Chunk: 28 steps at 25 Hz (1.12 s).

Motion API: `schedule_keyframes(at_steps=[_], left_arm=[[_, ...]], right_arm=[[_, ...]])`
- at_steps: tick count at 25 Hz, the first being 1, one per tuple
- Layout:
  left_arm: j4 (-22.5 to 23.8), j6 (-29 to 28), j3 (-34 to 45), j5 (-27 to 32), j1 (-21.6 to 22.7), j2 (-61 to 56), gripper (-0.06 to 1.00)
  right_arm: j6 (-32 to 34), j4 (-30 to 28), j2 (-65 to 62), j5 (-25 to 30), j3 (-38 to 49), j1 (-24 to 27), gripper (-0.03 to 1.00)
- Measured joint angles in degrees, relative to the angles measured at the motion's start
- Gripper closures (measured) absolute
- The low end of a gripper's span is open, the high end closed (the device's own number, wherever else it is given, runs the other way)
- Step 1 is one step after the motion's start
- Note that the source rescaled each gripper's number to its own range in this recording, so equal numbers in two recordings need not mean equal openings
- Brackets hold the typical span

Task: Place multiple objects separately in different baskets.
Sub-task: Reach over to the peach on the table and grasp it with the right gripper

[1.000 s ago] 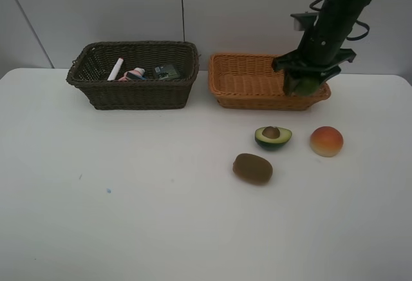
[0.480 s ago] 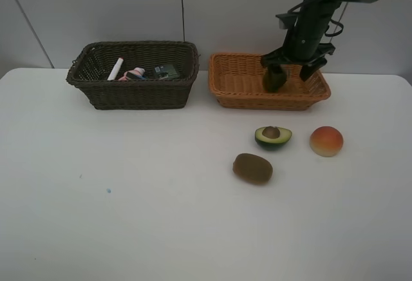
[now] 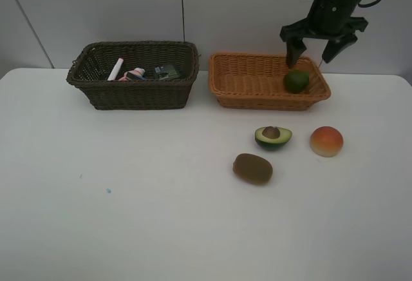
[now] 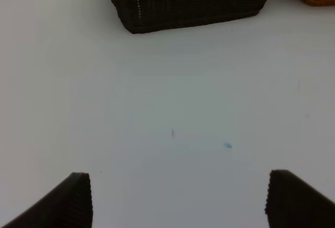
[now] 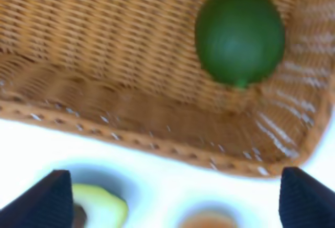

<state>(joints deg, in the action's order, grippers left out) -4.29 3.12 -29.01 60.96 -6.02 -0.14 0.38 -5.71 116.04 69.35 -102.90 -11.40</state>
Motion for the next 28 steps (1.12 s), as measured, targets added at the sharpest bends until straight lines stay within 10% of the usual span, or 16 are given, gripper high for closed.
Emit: schedule_keyframes(at_steps=[8, 14, 28], left_arm=[[0.00, 0.00, 0.00, 0.00, 0.00, 0.00, 0.14], [0.00, 0.00, 0.00, 0.00, 0.00, 0.00, 0.14], [0.00, 0.00, 0.00, 0.00, 0.00, 0.00, 0.14]], right_arm=[[3.03, 0.18, -12.10, -1.09, 25.08, 7.14, -0.03], [3.49, 2.15, -14.83, -14.78, 40.09, 7.14, -0.03], [0.69, 4.54, -8.67, -30.37, 42.78, 7.14, -0.03]])
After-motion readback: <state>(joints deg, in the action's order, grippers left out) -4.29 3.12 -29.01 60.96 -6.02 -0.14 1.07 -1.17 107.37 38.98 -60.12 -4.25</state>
